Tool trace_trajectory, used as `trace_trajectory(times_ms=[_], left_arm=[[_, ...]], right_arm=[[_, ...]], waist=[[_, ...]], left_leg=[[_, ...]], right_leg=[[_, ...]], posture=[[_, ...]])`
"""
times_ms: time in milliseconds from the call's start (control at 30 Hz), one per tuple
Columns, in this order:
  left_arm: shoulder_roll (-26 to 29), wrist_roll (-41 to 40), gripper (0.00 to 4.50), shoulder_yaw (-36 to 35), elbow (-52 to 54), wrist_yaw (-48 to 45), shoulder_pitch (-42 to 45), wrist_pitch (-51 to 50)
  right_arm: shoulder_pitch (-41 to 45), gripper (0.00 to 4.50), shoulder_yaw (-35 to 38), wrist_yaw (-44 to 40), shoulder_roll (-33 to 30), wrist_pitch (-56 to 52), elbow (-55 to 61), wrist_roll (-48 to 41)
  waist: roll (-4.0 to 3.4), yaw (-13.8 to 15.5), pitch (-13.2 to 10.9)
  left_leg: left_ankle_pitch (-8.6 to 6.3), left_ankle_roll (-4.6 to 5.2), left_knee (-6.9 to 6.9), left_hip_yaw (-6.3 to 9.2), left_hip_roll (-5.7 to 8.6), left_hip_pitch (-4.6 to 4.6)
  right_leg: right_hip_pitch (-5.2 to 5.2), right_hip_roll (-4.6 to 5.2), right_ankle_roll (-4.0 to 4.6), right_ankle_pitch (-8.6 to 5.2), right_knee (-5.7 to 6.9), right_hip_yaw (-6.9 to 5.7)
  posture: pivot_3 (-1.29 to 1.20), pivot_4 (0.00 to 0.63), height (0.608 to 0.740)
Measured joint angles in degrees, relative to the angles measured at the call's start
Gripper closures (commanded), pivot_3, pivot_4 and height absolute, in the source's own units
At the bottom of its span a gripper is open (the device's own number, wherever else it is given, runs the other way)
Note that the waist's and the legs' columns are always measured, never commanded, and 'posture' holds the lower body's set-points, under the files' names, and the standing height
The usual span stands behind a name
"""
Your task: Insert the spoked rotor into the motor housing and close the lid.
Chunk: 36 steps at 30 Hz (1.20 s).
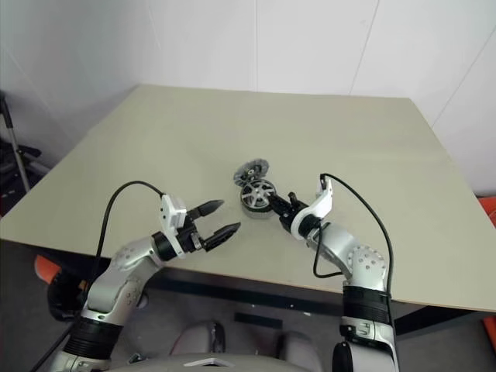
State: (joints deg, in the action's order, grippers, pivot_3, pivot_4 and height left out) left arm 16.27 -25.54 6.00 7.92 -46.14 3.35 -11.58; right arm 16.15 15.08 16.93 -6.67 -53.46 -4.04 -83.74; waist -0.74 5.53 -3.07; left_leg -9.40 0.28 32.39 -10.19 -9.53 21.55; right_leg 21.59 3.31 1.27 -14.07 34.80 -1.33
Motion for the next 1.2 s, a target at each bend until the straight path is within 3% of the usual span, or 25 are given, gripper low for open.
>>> trace_trajectory(times_ms=[233, 533, 967, 1100, 1200], left_arm=[[0.08, 0.00, 0.00, -0.28, -0.01, -0.07, -0.07, 0.04], [-0.08, 0.00, 0.00, -0.32, 0.00, 0.10, -0.11, 0.05], [-0.30, 0.00, 0.00, -0.25, -0.18, 0.02, 0.33, -0.06], [-0.15, 0.00, 0.00, -0.30, -0.26, -0.08, 0.32, -0.06], [-0.19, 0.00, 0.00, -0.24, -0.25, -0.09, 0.32, -0.09]], right_arm=[[1.01, 4.19, 0.16, -1.69, 0.39, -0.03, -1.59, 1.88], [1.66, 1.22, 1.26, -3.01, 0.65, -0.73, -0.92, 1.53], [0.02, 1.22, 3.82, 4.03, -3.11, -1.95, 6.03, -3.58], [-1.01, 2.06, 1.08, 1.86, -7.01, -1.72, 10.65, 1.86], [-0.97, 3.17, -5.44, -3.63, -10.57, 0.22, 16.16, 12.48]], waist=[[0.00, 0.00, 0.00], [0.05, 0.00, 0.03], [0.05, 0.04, 0.03], [0.05, 0.09, 0.03], [0.07, -0.06, 0.03]], left_leg=[[0.00, 0.01, 0.00, 0.00, -0.01, 0.00], [-0.08, 0.13, 0.04, 0.00, -0.01, -0.36], [-0.08, 0.13, -0.01, 0.00, -0.02, -0.32], [-0.08, 0.13, 0.00, 0.00, -0.01, -0.22], [-0.06, 0.10, 0.01, 0.00, -0.04, -0.25]], right_leg=[[0.00, 0.00, 0.01, 0.01, 0.02, -0.01], [-0.39, 0.01, 0.00, -0.01, 0.01, 0.00], [-0.33, 0.00, 0.00, -0.01, 0.00, 0.00], [-0.27, 0.00, -0.01, -0.01, -0.03, -0.01], [-0.27, -0.02, -0.01, -0.01, -0.02, -0.01]], posture=[[0.00, 0.000, 0.740], [0.00, 0.000, 0.740], [0.00, 0.000, 0.740], [0.00, 0.000, 0.740], [0.00, 0.000, 0.740]])
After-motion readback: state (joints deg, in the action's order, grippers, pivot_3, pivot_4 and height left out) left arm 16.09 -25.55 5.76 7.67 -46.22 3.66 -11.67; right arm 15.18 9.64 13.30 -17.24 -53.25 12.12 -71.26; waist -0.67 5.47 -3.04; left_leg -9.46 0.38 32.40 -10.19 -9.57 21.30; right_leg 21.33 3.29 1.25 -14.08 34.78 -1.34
